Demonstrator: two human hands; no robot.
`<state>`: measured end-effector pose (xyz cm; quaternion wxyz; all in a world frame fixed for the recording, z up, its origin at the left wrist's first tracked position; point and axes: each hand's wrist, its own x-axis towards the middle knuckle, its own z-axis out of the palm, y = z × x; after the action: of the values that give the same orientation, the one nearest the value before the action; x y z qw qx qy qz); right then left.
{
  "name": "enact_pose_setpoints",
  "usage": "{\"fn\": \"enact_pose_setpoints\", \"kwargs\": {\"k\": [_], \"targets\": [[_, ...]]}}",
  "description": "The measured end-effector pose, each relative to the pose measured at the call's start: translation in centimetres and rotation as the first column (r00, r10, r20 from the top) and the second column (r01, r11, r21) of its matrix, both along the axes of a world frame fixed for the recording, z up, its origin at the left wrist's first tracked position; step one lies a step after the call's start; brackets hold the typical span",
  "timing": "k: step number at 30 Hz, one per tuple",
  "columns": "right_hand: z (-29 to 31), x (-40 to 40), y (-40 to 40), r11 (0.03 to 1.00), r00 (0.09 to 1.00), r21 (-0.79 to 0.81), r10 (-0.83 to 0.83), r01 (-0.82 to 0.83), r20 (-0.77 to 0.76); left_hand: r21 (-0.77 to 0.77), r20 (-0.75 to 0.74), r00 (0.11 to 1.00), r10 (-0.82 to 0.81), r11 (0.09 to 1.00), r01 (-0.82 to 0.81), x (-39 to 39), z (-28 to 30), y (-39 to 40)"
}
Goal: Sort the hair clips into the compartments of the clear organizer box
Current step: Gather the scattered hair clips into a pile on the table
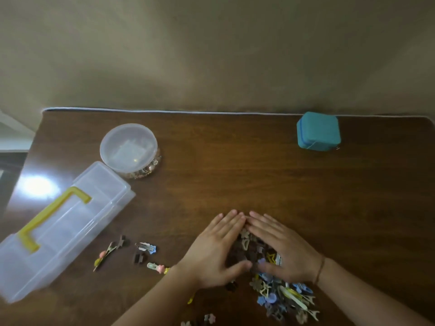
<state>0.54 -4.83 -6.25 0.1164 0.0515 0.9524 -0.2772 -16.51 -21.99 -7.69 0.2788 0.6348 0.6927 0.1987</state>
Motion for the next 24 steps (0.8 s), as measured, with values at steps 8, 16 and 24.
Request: {"fn": "enact_pose_setpoints", "kwargs": {"k": [8, 16, 24], "targets": [[0.8, -1.8, -1.0, 0.999, 0.983, -0.052, -0.016, 0.006, -0.185, 0.099, 0.005, 0.992, 0.125, 0.987, -0.125, -3.3, 1.6, -2.8], [1.3, -12.8, -7.5, 0.961, 0.932, 0.058, 0.276, -0.270, -0.235, 0.131, -0.116, 0.877, 0.467, 0.882, -0.453, -9.8, 2.0, -13.6], [0.1, -15.0, -12.7, 0.886, 0.884, 0.153, 0.455, -0.438, -0.106, 0.108, -0.124, 0.774, 0.620, 0.784, -0.611, -7.0, -0.5, -17.0]]}}
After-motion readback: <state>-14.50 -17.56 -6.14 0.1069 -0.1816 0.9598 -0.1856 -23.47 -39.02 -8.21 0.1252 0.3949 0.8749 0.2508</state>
